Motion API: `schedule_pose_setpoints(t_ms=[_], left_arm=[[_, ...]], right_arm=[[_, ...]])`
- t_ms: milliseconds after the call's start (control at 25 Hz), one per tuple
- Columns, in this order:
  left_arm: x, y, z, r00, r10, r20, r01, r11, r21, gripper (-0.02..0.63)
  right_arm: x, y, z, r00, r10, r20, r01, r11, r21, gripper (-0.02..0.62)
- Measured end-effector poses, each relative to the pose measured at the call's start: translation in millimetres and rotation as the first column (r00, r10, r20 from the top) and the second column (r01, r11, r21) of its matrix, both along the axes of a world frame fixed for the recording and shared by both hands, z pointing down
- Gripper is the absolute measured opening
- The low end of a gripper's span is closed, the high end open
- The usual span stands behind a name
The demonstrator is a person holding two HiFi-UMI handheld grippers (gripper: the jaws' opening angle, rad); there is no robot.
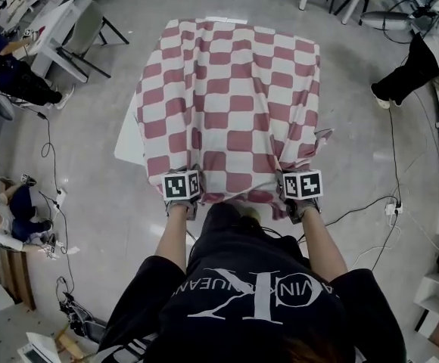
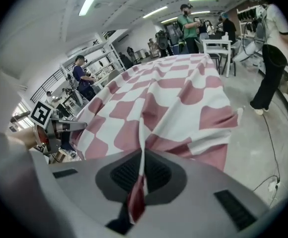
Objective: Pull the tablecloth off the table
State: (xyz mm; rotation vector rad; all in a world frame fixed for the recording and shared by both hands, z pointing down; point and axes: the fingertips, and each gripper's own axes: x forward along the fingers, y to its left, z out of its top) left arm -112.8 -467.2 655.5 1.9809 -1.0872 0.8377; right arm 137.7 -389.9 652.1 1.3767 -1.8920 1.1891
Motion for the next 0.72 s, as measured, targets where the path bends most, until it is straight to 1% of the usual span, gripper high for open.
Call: schedule_pose_setpoints(t_ms=[120, 280, 480, 640, 720], left_arm=[[9.0, 14.6, -5.1, 1.000, -0.004, 0.003, 0.004, 1.000, -0.012, 0.021], [20.1, 27.9, -13.4, 1.000, -0.020, -0.004, 0.020, 1.000, -0.016, 0.021], [25.1, 44.7, -15.5, 0.998, -0.046, -0.030, 0.045, 0.998, -0.039, 0.021], [23.8, 61.2, -14.6, 0.997, -0.059, -0.053, 0.056, 0.997, -0.057, 0.021], [21.1, 67.7, -17.6, 0.997, -0.063, -0.055, 0.060, 0.996, -0.065, 0.020]], right_arm=[[0.9, 4.4, -4.8, 0.999, -0.041, -0.008, 0.040, 0.999, -0.021, 0.015], [4.3, 6.4, -12.4, 0.997, -0.075, 0.008, 0.075, 0.996, -0.038, 0.015], [6.8, 11.6, -15.7, 0.996, -0.075, 0.039, 0.077, 0.996, -0.045, 0.015], [6.0, 16.8, -18.9, 0.995, -0.094, 0.020, 0.094, 0.995, -0.029, 0.015], [6.8, 18.9, -21.7, 0.996, -0.088, 0.017, 0.088, 0.996, -0.024, 0.015]])
